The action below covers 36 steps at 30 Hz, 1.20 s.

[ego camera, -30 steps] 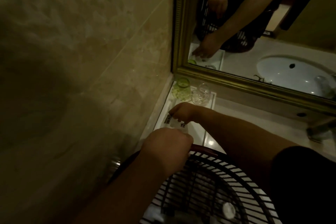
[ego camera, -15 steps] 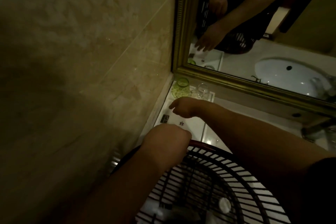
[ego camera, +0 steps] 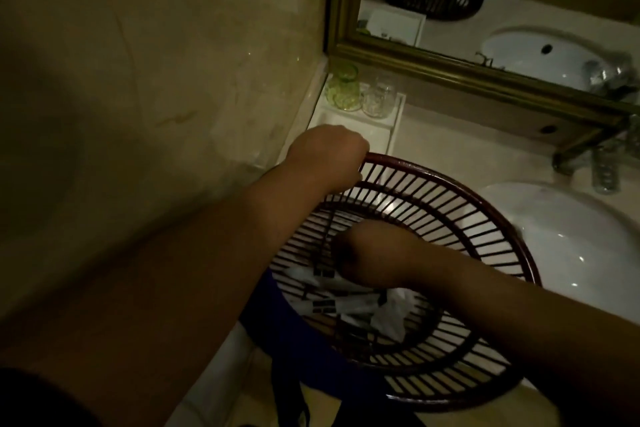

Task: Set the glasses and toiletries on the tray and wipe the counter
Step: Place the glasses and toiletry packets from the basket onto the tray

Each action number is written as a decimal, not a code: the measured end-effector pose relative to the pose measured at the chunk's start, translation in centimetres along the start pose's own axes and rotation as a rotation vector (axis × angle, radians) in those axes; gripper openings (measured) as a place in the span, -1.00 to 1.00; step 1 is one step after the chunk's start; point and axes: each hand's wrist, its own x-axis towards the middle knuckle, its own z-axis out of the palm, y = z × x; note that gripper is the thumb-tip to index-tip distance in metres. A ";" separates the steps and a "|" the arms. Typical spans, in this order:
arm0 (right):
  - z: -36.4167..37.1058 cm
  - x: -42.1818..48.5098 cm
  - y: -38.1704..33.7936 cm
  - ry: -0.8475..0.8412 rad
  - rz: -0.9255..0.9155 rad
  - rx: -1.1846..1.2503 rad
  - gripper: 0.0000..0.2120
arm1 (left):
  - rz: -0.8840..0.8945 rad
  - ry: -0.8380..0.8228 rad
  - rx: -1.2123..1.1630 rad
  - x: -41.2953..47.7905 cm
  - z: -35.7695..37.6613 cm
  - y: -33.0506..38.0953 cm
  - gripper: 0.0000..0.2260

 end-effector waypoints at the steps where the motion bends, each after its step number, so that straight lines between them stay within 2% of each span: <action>1: 1.5 1.5 0.5 -0.114 0.048 -0.062 -0.76 | 0.003 0.005 0.005 0.1 0.1 0.0 -0.86; 3: 3.8 4.3 1.7 -0.227 0.073 -0.149 -0.59 | 0.013 0.016 0.010 0.2 0.2 -0.2 -0.87; 5: 5.5 6.6 2.5 -0.273 0.078 -0.213 -0.53 | 0.023 0.026 0.012 0.3 0.2 -0.3 -0.86; 9: 7.3 8.9 2.9 -0.257 0.130 -0.182 -0.62 | 0.030 0.021 0.006 0.5 0.3 -0.3 -0.85; 15: 7.0 7.8 3.0 -0.258 0.069 -0.173 -0.64 | 0.030 0.039 -0.003 0.6 0.4 -0.3 -0.83; 18: 6.7 6.6 3.5 -0.198 0.061 -0.143 -0.61 | 0.034 0.040 0.001 0.7 0.3 -0.2 -0.82; 22: 7.9 6.7 3.6 -0.136 0.161 -0.072 -0.55 | 0.027 0.027 0.007 0.7 0.4 -0.3 -0.83; 27: 8.5 6.7 3.3 -0.203 0.115 -0.072 -0.57 | 0.019 0.017 0.018 0.7 0.4 -0.4 -0.84; 32: 7.0 5.4 3.6 -0.074 0.162 0.039 -0.62 | 0.019 0.026 0.032 0.7 0.4 -0.4 -0.83; 36: 5.1 3.8 4.4 0.085 0.218 0.316 -0.83 | 0.017 0.014 0.033 0.7 0.4 -0.3 -0.82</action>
